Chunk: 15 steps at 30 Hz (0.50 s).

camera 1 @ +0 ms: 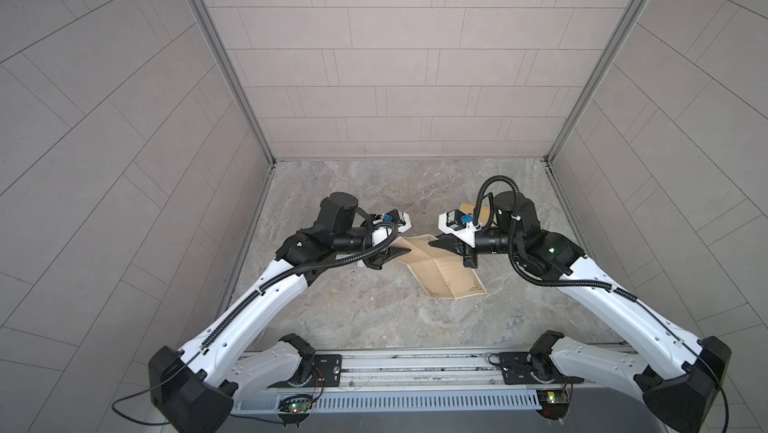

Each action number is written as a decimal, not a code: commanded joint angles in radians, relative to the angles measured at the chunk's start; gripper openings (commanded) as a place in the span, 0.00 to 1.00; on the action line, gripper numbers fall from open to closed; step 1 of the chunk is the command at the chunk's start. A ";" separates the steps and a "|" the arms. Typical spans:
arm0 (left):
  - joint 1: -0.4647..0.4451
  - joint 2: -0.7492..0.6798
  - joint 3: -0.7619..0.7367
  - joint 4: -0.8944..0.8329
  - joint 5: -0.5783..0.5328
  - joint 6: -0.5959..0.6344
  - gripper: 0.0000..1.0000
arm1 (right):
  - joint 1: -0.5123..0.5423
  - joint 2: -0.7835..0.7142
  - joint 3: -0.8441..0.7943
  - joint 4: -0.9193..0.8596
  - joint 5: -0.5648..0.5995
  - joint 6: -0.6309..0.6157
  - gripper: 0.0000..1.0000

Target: Place the letter into the envelope and seal it

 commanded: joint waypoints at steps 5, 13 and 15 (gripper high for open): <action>-0.026 0.002 0.032 -0.011 0.003 0.012 0.27 | 0.011 -0.022 0.005 0.035 0.023 -0.015 0.00; -0.043 -0.010 0.031 -0.012 -0.075 0.017 0.00 | 0.014 -0.029 -0.004 0.060 0.121 0.043 0.13; -0.045 -0.022 0.029 -0.012 -0.121 0.024 0.00 | 0.014 -0.035 -0.003 0.053 0.178 0.057 0.29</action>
